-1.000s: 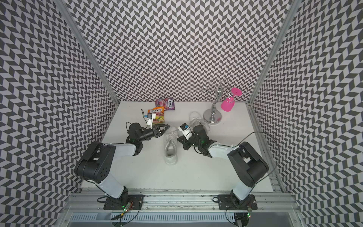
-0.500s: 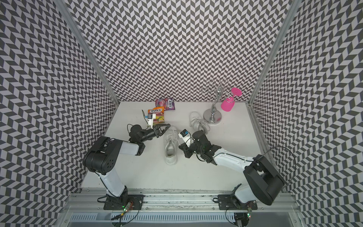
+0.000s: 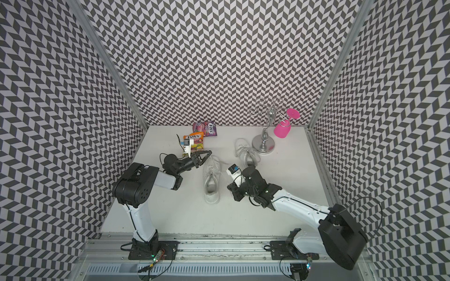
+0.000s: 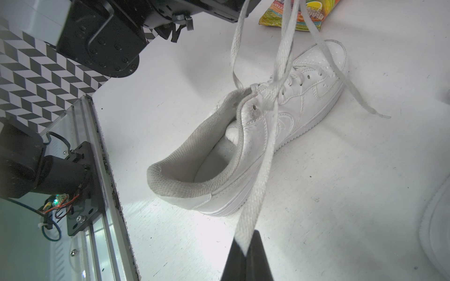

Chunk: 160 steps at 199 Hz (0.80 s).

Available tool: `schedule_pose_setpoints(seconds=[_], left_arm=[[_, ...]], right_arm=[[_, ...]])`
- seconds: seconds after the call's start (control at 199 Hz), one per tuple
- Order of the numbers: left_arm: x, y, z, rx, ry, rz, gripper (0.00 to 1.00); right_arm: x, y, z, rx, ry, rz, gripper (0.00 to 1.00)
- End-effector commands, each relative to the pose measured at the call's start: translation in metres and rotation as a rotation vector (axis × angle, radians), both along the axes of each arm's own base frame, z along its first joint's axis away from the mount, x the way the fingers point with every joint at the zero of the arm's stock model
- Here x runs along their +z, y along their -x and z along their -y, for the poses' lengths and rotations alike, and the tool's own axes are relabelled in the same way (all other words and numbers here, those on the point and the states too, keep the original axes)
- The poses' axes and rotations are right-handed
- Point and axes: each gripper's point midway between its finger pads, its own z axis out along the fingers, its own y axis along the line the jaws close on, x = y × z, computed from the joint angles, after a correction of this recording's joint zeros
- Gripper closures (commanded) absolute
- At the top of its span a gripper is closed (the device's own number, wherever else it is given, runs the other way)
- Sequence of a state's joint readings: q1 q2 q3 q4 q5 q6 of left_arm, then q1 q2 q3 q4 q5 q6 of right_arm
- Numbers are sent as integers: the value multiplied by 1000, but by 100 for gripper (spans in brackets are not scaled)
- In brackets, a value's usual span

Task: Tie the shoes
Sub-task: Tie the shoelace on the shoe.

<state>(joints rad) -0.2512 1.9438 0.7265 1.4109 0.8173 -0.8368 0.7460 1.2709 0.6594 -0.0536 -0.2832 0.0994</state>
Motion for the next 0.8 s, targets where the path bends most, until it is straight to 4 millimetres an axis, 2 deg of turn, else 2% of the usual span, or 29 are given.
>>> schedule_pose_setpoints(seconds=[0.0,0.246,0.513,0.673,0.799], left_arm=[[12,-2,-4,7,15,62,79],[19,1,-17,49,-44,101,79],[18,19,-30,124,-123,77,88],[11,33,-42,205,-176,37,89],[1,43,-53,277,-215,-9,89]], right_arm=[[5,0,6,-37,1,14,100],[32,-18,33,-228,-6,105,100],[70,-43,60,-442,-42,217,100],[87,-65,87,-624,-77,272,100],[94,-82,118,-783,-122,273,100]])
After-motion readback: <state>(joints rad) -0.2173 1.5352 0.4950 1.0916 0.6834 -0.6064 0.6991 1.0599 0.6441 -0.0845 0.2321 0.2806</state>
